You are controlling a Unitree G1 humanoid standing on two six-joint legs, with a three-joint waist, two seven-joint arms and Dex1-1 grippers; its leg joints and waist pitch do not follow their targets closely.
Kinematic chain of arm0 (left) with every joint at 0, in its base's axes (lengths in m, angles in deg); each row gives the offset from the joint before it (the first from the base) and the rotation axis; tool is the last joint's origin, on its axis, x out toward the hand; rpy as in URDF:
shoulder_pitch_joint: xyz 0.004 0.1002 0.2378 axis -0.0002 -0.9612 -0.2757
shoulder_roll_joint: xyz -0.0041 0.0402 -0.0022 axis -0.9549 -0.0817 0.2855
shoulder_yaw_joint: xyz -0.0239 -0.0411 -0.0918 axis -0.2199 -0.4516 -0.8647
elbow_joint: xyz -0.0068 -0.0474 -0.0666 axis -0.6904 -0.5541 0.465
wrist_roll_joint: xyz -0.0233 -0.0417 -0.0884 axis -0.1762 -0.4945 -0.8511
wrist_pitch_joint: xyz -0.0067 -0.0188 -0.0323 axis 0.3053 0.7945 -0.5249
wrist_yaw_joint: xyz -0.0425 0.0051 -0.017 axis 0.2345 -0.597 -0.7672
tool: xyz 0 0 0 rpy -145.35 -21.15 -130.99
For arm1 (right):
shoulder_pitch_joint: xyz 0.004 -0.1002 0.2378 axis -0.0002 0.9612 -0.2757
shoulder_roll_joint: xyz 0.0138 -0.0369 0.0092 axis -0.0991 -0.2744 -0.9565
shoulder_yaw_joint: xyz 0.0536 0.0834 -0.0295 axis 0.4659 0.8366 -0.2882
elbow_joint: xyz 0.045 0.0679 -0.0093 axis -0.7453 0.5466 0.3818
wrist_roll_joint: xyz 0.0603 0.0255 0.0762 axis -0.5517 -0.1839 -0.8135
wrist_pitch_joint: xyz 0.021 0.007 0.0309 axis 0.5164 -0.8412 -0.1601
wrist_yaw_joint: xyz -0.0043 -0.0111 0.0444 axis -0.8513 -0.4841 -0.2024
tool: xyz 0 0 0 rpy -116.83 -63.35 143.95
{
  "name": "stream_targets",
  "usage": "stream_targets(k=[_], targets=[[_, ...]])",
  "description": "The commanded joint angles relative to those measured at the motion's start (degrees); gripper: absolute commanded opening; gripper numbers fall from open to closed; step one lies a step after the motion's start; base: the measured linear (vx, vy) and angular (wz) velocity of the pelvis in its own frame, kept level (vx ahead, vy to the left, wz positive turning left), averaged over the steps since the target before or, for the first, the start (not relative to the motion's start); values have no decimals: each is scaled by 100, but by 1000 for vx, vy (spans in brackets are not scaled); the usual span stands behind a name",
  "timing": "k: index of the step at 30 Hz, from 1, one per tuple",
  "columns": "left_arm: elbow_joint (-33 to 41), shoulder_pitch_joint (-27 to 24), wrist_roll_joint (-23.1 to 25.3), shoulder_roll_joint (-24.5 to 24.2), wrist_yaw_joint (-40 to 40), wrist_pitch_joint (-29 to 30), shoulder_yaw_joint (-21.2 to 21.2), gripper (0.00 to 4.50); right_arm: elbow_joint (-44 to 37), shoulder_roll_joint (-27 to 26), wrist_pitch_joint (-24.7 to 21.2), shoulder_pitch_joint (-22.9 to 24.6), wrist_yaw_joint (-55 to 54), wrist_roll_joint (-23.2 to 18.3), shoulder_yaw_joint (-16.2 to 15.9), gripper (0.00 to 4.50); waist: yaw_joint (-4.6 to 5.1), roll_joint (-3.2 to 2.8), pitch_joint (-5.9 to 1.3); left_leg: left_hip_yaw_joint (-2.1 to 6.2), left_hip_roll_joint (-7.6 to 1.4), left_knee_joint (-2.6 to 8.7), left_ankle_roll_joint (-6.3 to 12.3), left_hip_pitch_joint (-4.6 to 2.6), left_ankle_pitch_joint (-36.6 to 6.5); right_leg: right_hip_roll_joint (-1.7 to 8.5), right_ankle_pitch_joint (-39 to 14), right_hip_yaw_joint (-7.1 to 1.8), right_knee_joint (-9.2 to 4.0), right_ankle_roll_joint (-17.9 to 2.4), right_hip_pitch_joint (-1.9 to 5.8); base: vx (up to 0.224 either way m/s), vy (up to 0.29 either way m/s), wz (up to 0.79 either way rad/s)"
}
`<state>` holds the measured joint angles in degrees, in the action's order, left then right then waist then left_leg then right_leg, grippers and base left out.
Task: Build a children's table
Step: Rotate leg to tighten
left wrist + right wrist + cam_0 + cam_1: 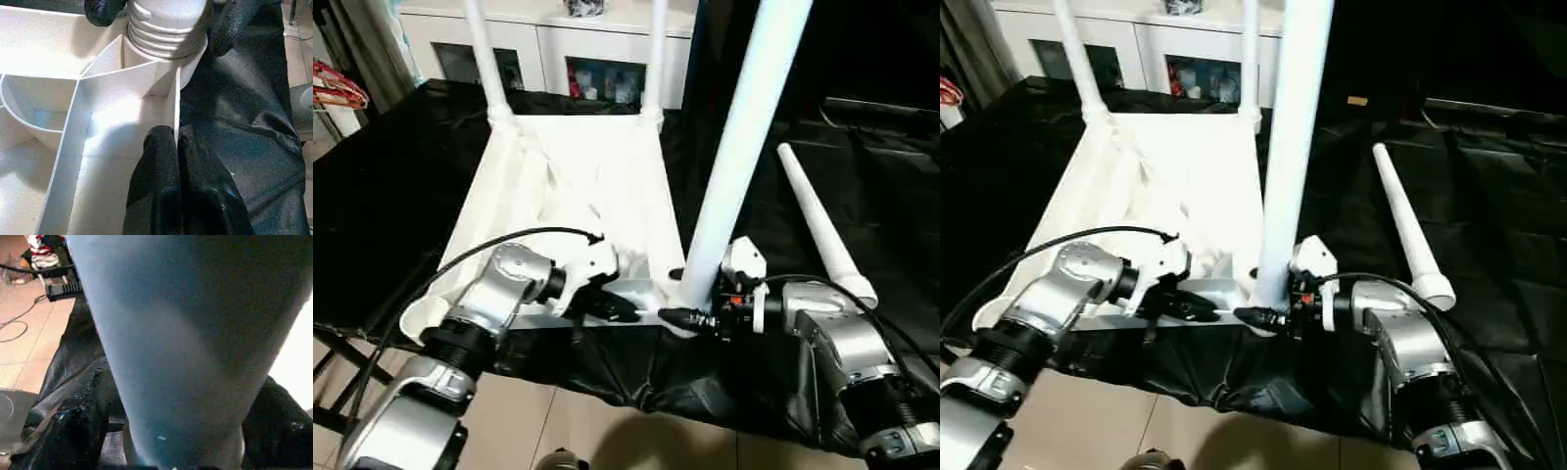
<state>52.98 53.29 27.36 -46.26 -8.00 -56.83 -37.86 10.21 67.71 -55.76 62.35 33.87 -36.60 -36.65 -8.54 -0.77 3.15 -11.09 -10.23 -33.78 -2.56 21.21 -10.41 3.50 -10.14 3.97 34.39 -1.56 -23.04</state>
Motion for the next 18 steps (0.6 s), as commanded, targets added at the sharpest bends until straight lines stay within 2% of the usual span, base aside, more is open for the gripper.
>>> stream_targets(k=[1, 8, 11, 12, 13, 16, 17, 18], targets=[[132, 151, -74, 60, 114, -72, -24, 0, -193, -48, -27, 137, 246, 49, -353, 321, 23, 28, -393, 157, -363, 373, 291, -96, -1018, 561, -1373, -302, -406, -1093, 272, 0, 0, 0], [75, 139, -92, 209, 361, -58, -107, 0, -191, -176, -46, 320, -77, 69, -292, 270, -5, 2, -398, 162, -365, 375, 277, -99, -1032, 560, -1343, -302, -407, -1082, 272, 0, 0, 0], [24, 172, -106, 305, 554, -11, -177, 0, -97, -275, -14, 343, -327, 83, -194, 262, 19, 2, -372, 161, -359, 391, 207, -113, -1230, 565, -1629, -305, -457, -1041, 256, 0, 0, 0], [-36, 215, -103, 439, 827, 73, -253, 0, 13, -441, 6, 344, -756, 129, -44, 262, 22, -4, -368, 167, -359, 396, 176, -125, -1279, 574, -1716, -304, -466, -1031, 254, 0, 0, 0], [-130, 278, -76, 612, 1192, 141, -331, 0, 200, -655, 80, 300, -1285, 199, 127, 261, 72, 13, -361, 185, -350, 415, 83, -118, -1412, 585, -1951, -296, -484, -990, 267, 0, 0, 0], [-212, 335, -36, 781, 1520, 189, -378, 0, 372, -852, 54, 238, -1811, 290, 246, 261, 128, 16, -347, 197, -337, 434, 21, -125, -1494, 575, -2142, -292, -517, -917, 257, 0, 0, 0], [-321, 408, 31, 948, 1885, 225, -415, 0, 568, -1049, 51, 147, -2346, 397, 350, 261, 149, 24, -358, 210, -331, 434, 0, -111, -1467, 585, -2155, -293, -506, -890, 282, 0, 0, 0], [-366, 442, 56, 1045, 2047, 257, -423, 0, 666, -1169, 53, 92, -2588, 412, 409, 261, 171, 20, -356, 200, -326, 433, 0, -116, -1452, 578, -2127, -299, -516, -895, 262, 0, 0, 0]])
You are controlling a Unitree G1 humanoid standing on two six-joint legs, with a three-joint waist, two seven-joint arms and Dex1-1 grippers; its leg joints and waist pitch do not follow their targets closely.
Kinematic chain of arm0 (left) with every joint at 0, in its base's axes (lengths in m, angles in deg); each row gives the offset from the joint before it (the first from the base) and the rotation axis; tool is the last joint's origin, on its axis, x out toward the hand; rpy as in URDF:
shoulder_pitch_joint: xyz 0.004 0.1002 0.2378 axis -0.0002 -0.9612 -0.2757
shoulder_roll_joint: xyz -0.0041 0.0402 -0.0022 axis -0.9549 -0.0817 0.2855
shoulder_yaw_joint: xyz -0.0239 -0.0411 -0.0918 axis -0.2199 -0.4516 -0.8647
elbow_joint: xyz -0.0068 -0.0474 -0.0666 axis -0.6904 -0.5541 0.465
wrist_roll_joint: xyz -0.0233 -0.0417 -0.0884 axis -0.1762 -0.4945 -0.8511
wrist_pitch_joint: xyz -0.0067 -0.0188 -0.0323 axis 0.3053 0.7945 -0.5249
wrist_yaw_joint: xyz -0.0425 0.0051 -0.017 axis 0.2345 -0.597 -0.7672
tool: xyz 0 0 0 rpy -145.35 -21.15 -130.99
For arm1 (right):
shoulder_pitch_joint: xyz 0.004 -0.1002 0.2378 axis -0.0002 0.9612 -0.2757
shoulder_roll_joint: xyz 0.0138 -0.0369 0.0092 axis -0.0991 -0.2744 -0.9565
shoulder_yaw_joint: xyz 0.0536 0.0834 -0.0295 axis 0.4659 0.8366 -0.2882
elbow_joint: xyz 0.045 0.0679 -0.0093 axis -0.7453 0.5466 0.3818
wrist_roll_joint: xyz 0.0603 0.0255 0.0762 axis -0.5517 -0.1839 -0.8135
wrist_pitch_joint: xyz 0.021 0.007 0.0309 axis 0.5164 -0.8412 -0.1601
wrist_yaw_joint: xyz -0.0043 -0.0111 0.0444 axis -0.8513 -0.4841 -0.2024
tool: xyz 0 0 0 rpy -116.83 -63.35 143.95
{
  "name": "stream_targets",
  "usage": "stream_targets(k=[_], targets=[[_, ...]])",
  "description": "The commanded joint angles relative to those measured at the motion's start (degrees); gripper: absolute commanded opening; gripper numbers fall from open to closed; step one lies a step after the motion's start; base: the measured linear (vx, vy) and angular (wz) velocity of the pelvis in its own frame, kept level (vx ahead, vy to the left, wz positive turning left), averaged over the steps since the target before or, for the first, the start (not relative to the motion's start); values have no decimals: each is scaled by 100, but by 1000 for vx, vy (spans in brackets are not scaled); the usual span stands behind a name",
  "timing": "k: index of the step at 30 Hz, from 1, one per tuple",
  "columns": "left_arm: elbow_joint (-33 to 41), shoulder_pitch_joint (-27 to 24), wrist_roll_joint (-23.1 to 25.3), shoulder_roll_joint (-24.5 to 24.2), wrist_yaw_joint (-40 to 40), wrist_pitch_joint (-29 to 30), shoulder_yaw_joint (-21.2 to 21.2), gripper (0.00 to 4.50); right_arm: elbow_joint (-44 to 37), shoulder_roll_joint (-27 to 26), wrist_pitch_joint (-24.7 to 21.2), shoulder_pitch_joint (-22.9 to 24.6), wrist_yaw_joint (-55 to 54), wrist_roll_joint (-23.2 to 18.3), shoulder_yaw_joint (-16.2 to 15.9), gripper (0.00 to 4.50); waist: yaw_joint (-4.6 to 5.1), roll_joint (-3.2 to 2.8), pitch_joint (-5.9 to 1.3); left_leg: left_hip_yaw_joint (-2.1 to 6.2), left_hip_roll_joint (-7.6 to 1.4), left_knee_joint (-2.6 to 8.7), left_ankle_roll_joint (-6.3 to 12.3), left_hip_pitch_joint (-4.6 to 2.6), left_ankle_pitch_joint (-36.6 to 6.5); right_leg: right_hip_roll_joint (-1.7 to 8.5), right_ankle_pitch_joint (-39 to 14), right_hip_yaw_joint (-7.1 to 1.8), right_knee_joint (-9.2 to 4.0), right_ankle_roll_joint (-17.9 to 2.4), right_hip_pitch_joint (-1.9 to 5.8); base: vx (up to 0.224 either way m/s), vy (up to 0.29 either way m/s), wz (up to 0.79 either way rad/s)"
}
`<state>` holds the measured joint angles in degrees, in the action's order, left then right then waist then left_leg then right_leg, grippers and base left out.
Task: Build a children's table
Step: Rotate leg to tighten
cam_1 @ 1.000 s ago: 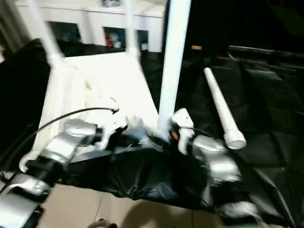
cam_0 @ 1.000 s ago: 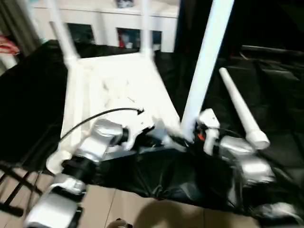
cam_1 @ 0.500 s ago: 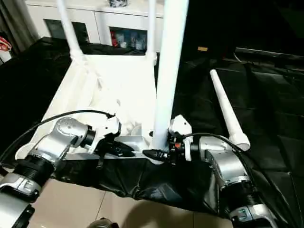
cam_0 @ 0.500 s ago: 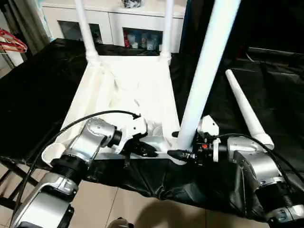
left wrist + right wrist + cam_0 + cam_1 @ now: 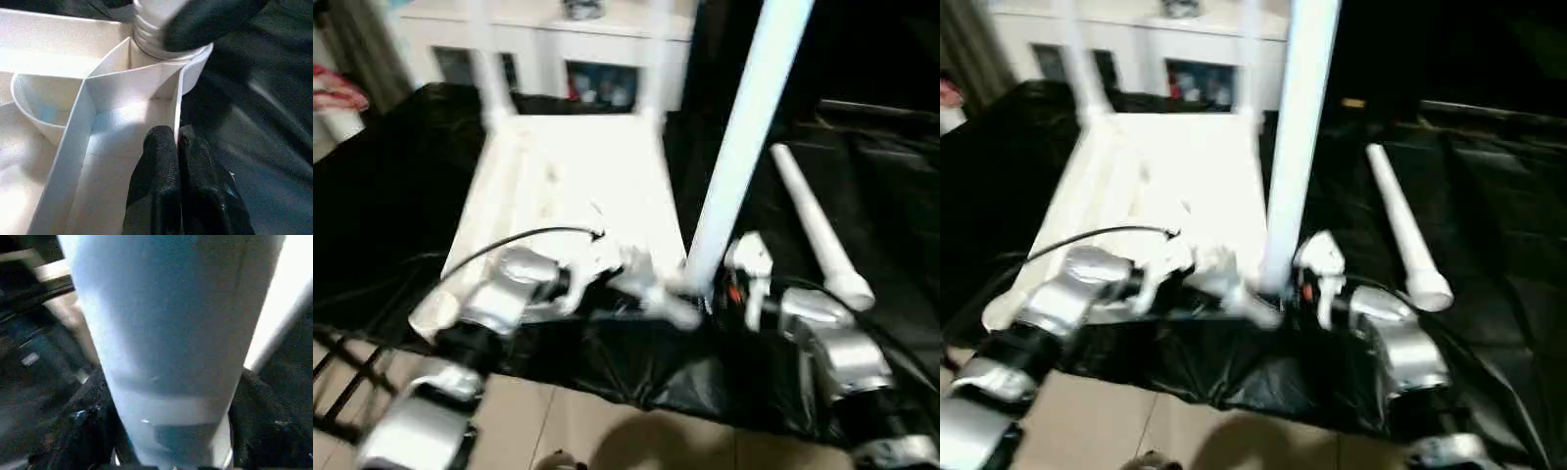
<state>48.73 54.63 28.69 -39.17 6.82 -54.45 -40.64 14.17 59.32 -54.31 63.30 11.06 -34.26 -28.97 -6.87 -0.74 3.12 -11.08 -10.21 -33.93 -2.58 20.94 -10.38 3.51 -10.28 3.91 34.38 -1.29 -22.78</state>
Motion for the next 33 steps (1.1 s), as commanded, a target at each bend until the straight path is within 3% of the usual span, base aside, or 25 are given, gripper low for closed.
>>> stream_targets(k=[1, 3, 5, 9, 10, 13, 17, 22, 30, 33], targets=[[30, 331, -64, 400, 667, 41, -149, 0, 335, -410, -92, -40, -462, 183, -320, 261, 41, 24, -359, 204, -322, 441, -1, -91, -1446, 582, -2056, -289, -510, -951, 248, 0, 0, 0], [-29, 371, -8, 504, 884, 47, -146, 0, 454, -537, -150, -120, -739, 222, -289, 261, 70, 17, -359, 194, -308, 423, 60, -80, -1365, 570, -1979, -297, -512, -947, 253, 0, 0, 0], [-216, 496, 116, 855, 1536, 131, -164, 0, 921, -994, -209, -446, -1652, 421, -257, 261, 134, 8, -363, 190, -298, 425, 45, -69, -1285, 541, -1773, -292, -486, -1018, 248, 0, 0, 0], [-321, 571, 138, 1126, 1875, 157, -221, 0, 1329, -1443, -62, -786, -2300, 464, -102, 261, 174, -1, -379, 192, -289, 413, 66, -64, -1246, 559, -1702, -287, -490, -1046, 274, 0, 0, 0], [-325, 581, 133, 1142, 1874, 144, -213, 0, 1384, -1496, -10, -832, -2286, 451, -80, 296, 173, 6, -390, 180, -295, 405, 141, -61, -1173, 554, -1473, -299, -467, -1067, 272, 0, 0, 0], [-256, 519, 147, 1049, 1684, -6, -122, 0, 1381, -1494, 1, -870, -2154, 404, -57, 317, 177, 5, -390, 173, -296, 404, 229, -47, -1071, 542, -1223, -298, -446, -1118, 283, 0, 0, 0], [-73, 346, 92, 799, 1164, -143, -67, 0, 1222, -1220, 108, -804, -1792, 527, -205, 357, 192, -1, -386, 174, -301, 408, 266, -40, -1095, 548, -1239, -297, -445, -1143, 292, 0, 0, 0], [155, 182, 2, 463, 498, -213, 23, 0, 989, -749, 262, -654, -811, 490, -399, 357, 190, 3, -392, 161, -329, 400, 324, -59, -1071, 547, -1002, -304, -422, -1262, 288, 0, 0, 0], [303, 123, -123, -41, -464, -366, 95, 0, 388, 111, 290, -385, 963, 293, -716, 357, 90, 11, -371, 149, -351, 400, 354, -63, -1145, 542, -1224, -300, -427, -1242, 277, 0, 0, 0], [338, 108, -128, -266, -842, -432, 151, 0, 128, 453, 292, -256, 1648, 209, -885, 357, 5, 1, -393, 141, -373, 386, 390, -86, -1084, 549, -1106, -307, -403, -1243, 263, 0, 0, 0]])
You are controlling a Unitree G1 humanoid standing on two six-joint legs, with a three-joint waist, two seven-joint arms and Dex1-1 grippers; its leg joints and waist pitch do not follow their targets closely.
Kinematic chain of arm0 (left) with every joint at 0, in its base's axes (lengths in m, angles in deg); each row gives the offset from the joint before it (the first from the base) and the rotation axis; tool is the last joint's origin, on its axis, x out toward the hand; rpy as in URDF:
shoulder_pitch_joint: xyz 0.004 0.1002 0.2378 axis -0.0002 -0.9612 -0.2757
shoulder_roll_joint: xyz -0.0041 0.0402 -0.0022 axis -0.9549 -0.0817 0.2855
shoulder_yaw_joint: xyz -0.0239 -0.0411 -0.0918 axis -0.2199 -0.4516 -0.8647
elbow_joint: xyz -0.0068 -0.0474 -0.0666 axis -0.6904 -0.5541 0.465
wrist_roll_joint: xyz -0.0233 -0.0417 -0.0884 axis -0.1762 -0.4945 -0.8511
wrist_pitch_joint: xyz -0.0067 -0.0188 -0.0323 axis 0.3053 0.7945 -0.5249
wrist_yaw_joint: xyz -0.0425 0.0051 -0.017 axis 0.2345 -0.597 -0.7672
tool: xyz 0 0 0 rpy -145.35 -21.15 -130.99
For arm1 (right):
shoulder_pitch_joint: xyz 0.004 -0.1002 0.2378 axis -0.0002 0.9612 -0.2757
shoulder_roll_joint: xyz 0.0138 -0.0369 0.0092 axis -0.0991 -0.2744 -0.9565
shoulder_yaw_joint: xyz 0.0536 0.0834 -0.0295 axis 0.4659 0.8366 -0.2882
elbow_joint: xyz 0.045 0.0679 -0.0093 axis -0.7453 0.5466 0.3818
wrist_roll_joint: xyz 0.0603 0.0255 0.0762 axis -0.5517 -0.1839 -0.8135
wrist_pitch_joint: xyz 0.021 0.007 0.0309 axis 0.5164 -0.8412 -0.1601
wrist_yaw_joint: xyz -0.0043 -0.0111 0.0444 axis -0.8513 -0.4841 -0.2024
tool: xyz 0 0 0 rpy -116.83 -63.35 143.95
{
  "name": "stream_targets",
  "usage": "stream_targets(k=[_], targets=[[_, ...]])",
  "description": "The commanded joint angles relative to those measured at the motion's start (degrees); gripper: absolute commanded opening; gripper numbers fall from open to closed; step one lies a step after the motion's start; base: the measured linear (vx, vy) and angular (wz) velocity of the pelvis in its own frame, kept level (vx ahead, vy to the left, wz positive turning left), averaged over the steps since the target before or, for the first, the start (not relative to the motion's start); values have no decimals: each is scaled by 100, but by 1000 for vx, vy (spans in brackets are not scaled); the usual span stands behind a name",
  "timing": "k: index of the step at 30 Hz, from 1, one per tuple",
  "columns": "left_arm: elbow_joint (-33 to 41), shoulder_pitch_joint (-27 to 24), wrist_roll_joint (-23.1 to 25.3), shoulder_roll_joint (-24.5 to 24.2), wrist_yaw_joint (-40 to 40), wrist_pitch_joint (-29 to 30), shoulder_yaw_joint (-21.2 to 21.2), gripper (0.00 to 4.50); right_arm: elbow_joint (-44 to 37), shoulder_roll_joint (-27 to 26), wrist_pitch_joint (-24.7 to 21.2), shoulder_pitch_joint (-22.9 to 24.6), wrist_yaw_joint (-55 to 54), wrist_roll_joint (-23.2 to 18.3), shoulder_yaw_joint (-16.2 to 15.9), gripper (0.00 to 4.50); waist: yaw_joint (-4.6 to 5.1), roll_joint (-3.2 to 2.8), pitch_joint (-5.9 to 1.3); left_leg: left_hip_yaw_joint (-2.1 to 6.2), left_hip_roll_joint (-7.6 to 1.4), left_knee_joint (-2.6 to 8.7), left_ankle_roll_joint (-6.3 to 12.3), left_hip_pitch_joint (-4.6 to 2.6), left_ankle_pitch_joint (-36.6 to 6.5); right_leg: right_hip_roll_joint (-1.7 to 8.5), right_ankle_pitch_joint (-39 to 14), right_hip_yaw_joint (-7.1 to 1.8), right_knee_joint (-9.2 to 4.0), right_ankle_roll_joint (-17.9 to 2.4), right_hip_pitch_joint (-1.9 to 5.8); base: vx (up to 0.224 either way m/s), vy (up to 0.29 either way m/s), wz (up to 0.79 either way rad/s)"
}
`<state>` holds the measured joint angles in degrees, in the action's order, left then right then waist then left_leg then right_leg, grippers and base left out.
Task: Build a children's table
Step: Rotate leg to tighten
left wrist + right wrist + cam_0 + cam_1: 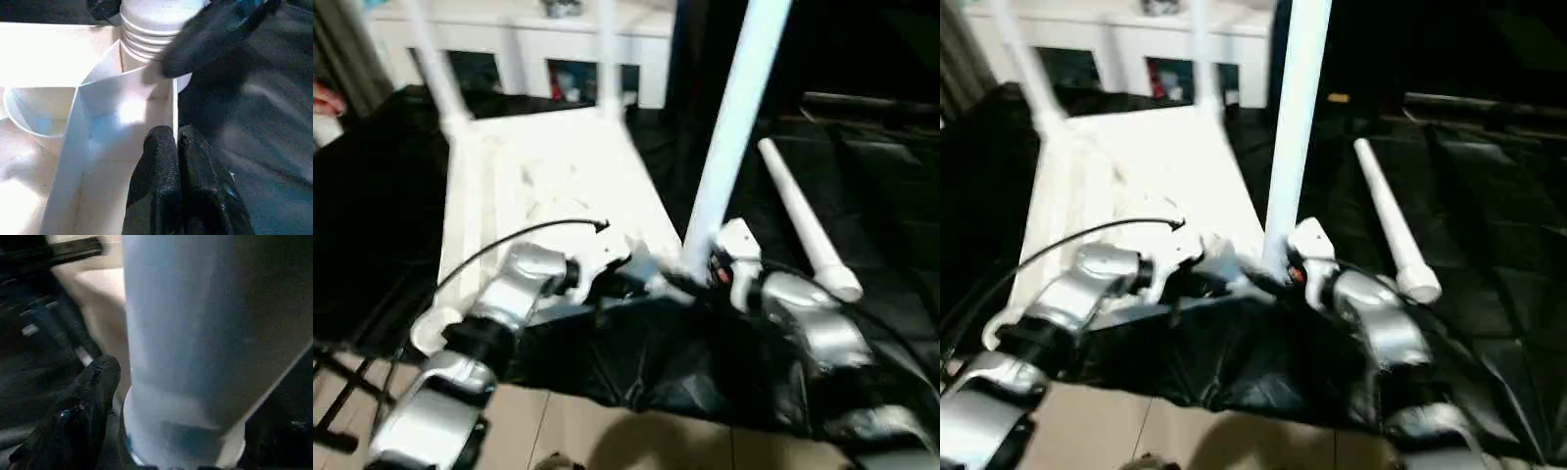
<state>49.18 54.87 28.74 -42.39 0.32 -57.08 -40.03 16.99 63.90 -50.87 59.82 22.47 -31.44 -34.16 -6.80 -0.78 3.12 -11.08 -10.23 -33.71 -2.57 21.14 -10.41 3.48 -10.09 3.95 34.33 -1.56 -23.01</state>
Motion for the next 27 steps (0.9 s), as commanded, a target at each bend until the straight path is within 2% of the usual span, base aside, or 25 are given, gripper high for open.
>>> stream_targets(k=[1, 4, 7, 10, 15, 16, 18, 21, 22, 24, 25, 26, 27], targets=[[279, 86, -131, -2, -278, -195, 101, 0, -203, 68, -60, 116, 660, -92, -406, 357, -10, 14, -384, 145, -367, 369, 400, -86, -1052, 545, -1082, -306, -387, -1241, 289, 0, 0, 0], [271, 86, -144, -81, -407, -226, 116, 0, -289, 162, -102, 147, 868, -138, -458, 357, -50, 14, -380, 148, -371, 374, 363, -91, -1110, 559, -1247, -305, -401, -1213, 285, 0, 0, 0], [313, 73, -199, -210, -665, -226, 115, 0, -466, 270, -212, 192, 1142, -179, -543, 325, -89, 23, -378, 152, -368, 379, 326, -96, -1138, 565, -1437, -307, -419, -1143, 284, 0, 0, 0], [355, 57, -230, -290, -821, -201, 126, 0, -602, 310, -321, 235, 1260, -233, -578, 301, -123, 25, -383, 155, -378, 380, 316, -102, -1084, 561, -1339, -309, -405, -1141, 272, 0, 0, 0], [334, 65, -251, -300, -882, -210, 132, 0, -691, 314, -367, 297, 1324, -258, -599, 273, -129, 35, -380, 154, -372, 381, 295, -98, -1100, 565, -1430, -307, -412, -1119, 266, 0, 0, 0], [330, 65, -259, -277, -860, -202, 117, 0, -706, 299, -379, 314, 1306, -257, -592, 269, -121, 57, -378, 152, -370, 383, 292, -93, -1096, 566, -1463, -306, -415, -1103, 269, 0, 0, 0], [330, 59, -275, -206, -758, -159, 73, 0, -687, 212, -412, 339, 1151, -275, -517, 269, -125, 49, -378, 151, -368, 379, 292, -97, -1077, 570, -1517, -308, -419, -1087, 263, 0, 0, 0], [318, 64, -255, 3, -343, 7, -38, 0, -492, -68, -482, 289, 492, -247, -270, 267, -103, 54, -374, 157, -365, 385, 245, -92, -1092, 579, -1587, -309, -426, -1069, 263, 0, 0, 0], [258, 98, -203, 107, -80, 89, -71, 0, -339, -206, -463, 233, 83, -175, -168, 267, -60, 35, -360, 167, -358, 399, 166, -104, -1196, 572, -1733, -305, -453, -1056, 241, 0, 0, 0], [102, 182, -143, 367, 463, 203, -152, 0, 11, -497, -437, 96, -860, -5, 37, 267, -35, 30, -358, 179, -347, 407, 105, -96, -1232, 578, -1819, -303, -458, -1022, 261, 0, 0, 0], [41, 213, -124, 479, 677, 227, -184, 0, 153, -618, -439, 40, -1252, 59, 124, 267, 31, 31, -345, 181, -324, 417, 23, -96, -1326, 573, -1997, -293, -485, -1003, 249, 0, 0, 0], [2, 233, -101, 577, 853, 253, -199, 0, 262, -723, -426, -1, -1585, 109, 197, 267, 81, 26, -353, 205, -320, 420, -23, -100, -1379, 582, -2105, -287, -494, -963, 273, 0, 0, 0], [-29, 252, -79, 670, 992, 278, -204, 0, 358, -830, -435, -41, -1898, 141, 278, 267, 112, 26, -350, 198, -318, 424, -28, -90, -1367, 569, -2084, -291, -498, -952, 269, 0, 0, 0]])
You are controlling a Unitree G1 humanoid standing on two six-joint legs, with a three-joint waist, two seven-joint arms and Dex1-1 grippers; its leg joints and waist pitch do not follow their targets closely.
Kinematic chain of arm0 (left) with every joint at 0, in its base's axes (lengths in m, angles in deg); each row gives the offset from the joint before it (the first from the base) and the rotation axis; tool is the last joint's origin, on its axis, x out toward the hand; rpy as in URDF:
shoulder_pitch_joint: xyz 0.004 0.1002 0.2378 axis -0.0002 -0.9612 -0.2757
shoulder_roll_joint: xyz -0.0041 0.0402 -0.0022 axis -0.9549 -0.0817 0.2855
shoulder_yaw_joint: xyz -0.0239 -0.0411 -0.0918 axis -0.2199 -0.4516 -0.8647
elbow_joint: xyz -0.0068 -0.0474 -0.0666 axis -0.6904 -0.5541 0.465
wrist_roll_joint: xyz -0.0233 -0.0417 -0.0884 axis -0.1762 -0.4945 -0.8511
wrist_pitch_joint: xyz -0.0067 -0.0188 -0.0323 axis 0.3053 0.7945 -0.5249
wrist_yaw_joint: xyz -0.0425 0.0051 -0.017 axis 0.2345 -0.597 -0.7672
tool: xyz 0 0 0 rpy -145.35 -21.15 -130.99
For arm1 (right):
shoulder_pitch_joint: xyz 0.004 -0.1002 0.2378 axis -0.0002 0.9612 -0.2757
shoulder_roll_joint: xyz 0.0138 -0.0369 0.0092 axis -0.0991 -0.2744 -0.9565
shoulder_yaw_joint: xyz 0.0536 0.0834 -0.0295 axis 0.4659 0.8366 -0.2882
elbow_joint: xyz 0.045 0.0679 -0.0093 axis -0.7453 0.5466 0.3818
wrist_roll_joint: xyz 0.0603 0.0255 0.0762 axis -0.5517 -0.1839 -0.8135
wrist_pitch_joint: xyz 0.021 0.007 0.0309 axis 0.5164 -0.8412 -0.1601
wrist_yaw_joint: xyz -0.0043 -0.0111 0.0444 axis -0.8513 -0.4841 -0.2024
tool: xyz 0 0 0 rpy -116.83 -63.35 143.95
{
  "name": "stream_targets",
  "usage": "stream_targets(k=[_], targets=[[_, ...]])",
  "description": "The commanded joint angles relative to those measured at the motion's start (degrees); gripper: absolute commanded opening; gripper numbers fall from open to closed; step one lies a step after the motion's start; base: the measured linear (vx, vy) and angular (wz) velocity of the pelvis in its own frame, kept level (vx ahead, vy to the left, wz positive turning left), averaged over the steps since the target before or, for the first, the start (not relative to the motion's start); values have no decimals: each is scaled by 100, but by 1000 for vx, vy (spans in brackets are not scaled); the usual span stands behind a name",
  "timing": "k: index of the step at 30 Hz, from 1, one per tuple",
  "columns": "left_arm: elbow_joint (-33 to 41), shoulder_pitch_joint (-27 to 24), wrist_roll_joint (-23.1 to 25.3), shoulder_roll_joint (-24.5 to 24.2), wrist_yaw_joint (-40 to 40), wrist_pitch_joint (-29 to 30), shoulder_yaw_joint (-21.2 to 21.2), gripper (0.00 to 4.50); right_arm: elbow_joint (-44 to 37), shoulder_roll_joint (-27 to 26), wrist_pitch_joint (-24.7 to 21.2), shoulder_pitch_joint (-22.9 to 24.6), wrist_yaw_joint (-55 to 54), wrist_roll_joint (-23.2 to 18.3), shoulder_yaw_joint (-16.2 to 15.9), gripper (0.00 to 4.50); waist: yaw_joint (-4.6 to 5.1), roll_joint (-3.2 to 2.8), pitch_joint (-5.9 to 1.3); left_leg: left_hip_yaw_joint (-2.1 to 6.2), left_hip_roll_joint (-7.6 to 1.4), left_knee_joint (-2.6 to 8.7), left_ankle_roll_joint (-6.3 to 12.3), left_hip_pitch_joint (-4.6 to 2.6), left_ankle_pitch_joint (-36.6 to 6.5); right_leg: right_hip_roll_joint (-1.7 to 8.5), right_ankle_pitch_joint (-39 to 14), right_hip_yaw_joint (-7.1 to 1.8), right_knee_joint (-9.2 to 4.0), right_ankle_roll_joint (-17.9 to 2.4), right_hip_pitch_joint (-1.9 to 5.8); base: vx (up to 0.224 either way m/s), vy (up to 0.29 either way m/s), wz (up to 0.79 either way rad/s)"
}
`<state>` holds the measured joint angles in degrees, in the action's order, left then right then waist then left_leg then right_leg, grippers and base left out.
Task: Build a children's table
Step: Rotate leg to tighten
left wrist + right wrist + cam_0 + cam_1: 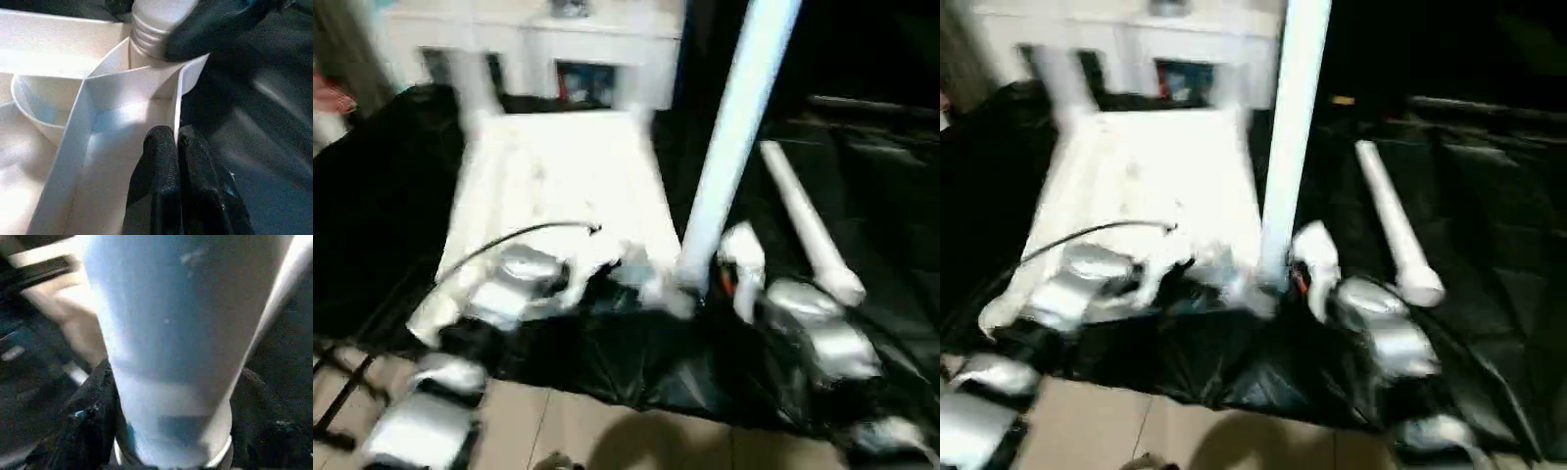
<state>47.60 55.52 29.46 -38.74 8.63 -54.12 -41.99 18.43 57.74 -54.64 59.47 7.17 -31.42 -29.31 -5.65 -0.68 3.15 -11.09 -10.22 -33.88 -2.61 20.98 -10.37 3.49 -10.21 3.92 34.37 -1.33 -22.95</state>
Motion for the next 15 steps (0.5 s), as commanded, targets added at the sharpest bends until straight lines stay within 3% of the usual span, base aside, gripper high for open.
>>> stream_targets(k=[1, 2, 5, 6, 11, 13, 15], targets=[[98, 204, -122, 416, 346, 5, -19, 0, 287, -332, -83, -37, -645, 146, -133, 267, 17, -12, -366, 202, -310, 428, 0, -77, -1364, 575, -1957, -296, -499, -981, 272, 0, 0, 0], [48, 236, -93, 538, 578, 54, -43, 0, 353, -453, -84, -69, -908, 173, -73, 267, 61, 9, -368, 183, -307, 419, 41, -64, -1292, 555, -1750, -305, -491, -1022, 270, 0, 0, 0], [-31, 293, -61, 783, 969, 128, -77, 0, 512, -705, -108, -156, -1448, 247, 22, 267, 64, 5, -383, 170, -288, 397, 158, -56, -1111, 546, -1466, -301, -474, -1091, 291, 0, 0, 0], [-78, 322, -27, 916, 1189, 152, -82, 0, 626, -867, -67, -230, -1801, 300, 65, 267, 63, -34, -387, 168, -290, 393, 170, -60, -1091, 547, -1414, -306, -471, -1101, 284, 0, 0, 0], [-41, 308, 27, 1117, 1375, 104, -28, 0, 949, -1157, 437, -447, -2356, 514, 43, 267, 79, -25, -389, 168, -291, 400, 183, -63, -1121, 542, -1410, -299, -478, -1083, 284, 0, 0, 0], [128, 206, -23, 986, 1139, 69, -13, 0, 854, -1125, 395, -415, -1932, 290, 104, 323, 81, -18, -382, 167, -295, 409, 258, -57, -1137, 530, -1301, -297, -465, -1115, 299, 0, 0, 0], [224, 133, -49, 878, 976, 26, -2, 0, 800, -1051, 400, -392, -1720, 254, 84, 337, 93, -22, -383, 169, -301, 412, 275, -49, -1131, 534, -1297, -297, -463, -1120, 300, 0, 0, 0]])
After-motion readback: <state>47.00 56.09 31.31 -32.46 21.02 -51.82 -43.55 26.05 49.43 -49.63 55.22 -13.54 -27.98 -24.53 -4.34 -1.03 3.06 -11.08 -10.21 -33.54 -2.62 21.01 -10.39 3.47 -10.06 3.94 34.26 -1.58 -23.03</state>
